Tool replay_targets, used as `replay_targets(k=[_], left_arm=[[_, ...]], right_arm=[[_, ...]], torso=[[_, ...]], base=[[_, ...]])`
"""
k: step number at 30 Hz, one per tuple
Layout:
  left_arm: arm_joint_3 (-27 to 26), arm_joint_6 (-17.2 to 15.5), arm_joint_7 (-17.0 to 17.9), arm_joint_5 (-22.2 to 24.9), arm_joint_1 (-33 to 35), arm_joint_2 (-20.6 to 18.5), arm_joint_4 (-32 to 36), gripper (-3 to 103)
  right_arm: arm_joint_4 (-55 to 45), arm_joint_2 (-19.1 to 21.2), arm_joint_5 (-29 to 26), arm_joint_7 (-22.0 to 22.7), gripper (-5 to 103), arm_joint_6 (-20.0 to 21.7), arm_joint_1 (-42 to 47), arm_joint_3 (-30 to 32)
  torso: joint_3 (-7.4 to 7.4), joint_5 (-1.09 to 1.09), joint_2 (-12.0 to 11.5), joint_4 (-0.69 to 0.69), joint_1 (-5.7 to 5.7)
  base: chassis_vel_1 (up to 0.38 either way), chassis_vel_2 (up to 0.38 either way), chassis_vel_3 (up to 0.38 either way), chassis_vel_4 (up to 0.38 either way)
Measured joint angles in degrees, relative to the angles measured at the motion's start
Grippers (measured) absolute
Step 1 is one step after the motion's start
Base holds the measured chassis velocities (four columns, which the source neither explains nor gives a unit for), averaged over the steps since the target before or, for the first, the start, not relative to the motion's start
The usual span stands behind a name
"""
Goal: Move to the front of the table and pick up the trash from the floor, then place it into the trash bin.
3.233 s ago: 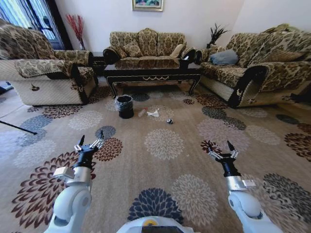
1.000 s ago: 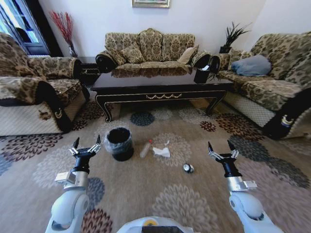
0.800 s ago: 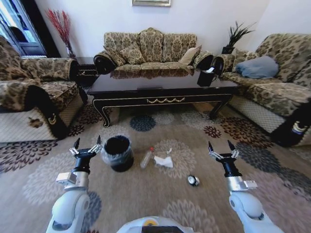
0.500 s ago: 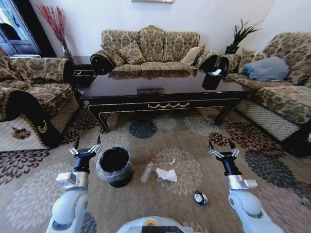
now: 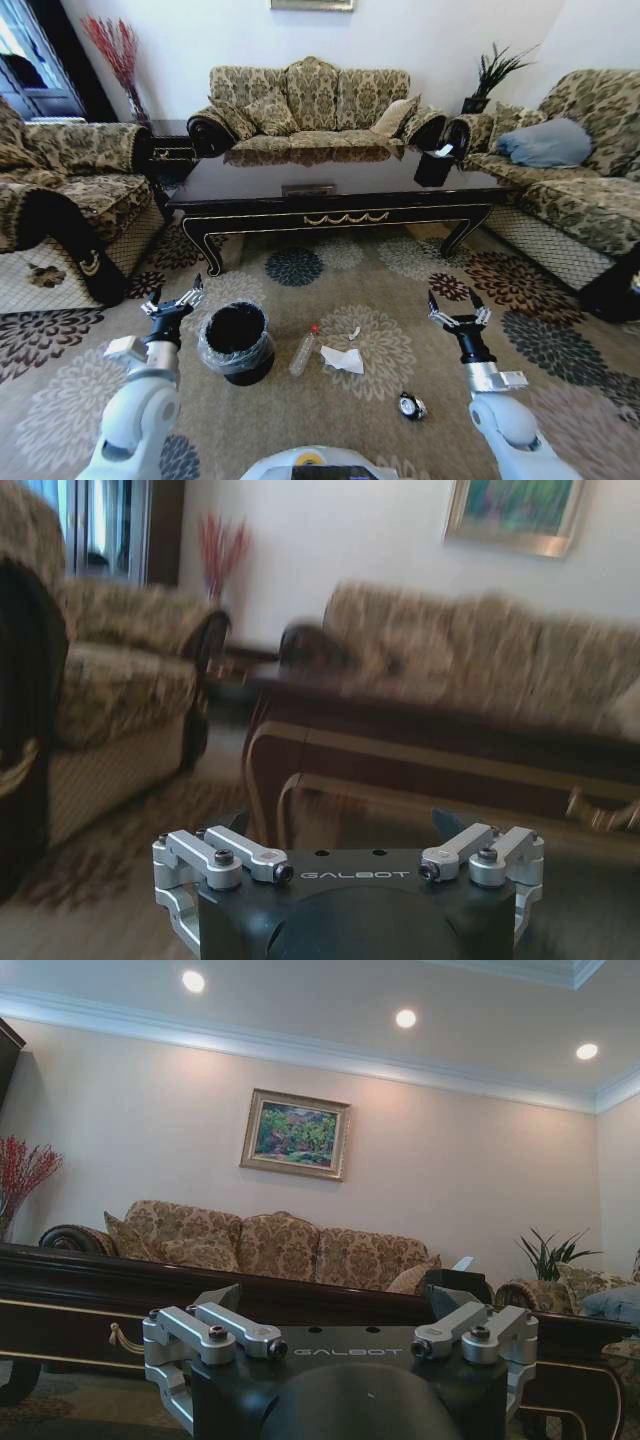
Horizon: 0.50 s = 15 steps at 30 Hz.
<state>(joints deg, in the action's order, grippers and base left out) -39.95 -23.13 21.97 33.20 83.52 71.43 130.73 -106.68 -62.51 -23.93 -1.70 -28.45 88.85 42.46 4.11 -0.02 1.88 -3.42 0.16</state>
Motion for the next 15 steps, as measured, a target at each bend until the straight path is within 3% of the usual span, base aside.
replay_targets(k=[2,4,5,6,8,15], left_arm=[[0.67,-7.61,4.75,4.94,-1.36,-0.76,-0.22,100],[1.01,-15.64,13.98,14.54,-3.4,-1.31,-0.18,100],[1.01,-15.64,13.98,14.54,-3.4,-1.31,-0.18,100],[1.09,-17.96,18.89,19.51,-4.42,-1.57,-0.35,100],[1.4,-19.66,24.83,25.78,-5.97,-2.44,-2.23,100],[2.84,-19.87,24.92,26.41,-8.33,-3.72,-7.38,100]], right_arm=[[0.09,-0.08,0.18,0.02,100,-0.04,0.04,-0.01],[0.2,-0.15,0.24,0.03,100,-0.06,0.08,-0.01],[0.2,-0.15,0.24,0.03,100,-0.06,0.08,-0.01],[0.27,-0.21,0.26,0.04,100,-0.08,0.1,-0.02],[0.5,-0.33,0.46,0.06,100,-0.13,0.1,-0.05],[1.26,-0.75,0.87,0.07,100,-0.15,-0.27,-0.46]], torso=[[0.0,0.0,0.0,0.0,0.0],[0.0,0.01,0.0,-0.01,0.0],[0.0,0.01,0.0,-0.01,0.0],[0.0,0.02,0.0,-0.02,0.0],[0.0,0.02,0.0,-0.02,0.0],[0.0,0.02,0.0,0.0,0.0]], base=[[0.0,0.0,0.0,0.0],[0.0,0.0,0.0,0.0],[0.0,0.0,0.0,0.0],[0.0,0.0,0.0,0.0],[0.0,0.0,0.0,0.0],[0.0,0.0,0.0,0.0]])
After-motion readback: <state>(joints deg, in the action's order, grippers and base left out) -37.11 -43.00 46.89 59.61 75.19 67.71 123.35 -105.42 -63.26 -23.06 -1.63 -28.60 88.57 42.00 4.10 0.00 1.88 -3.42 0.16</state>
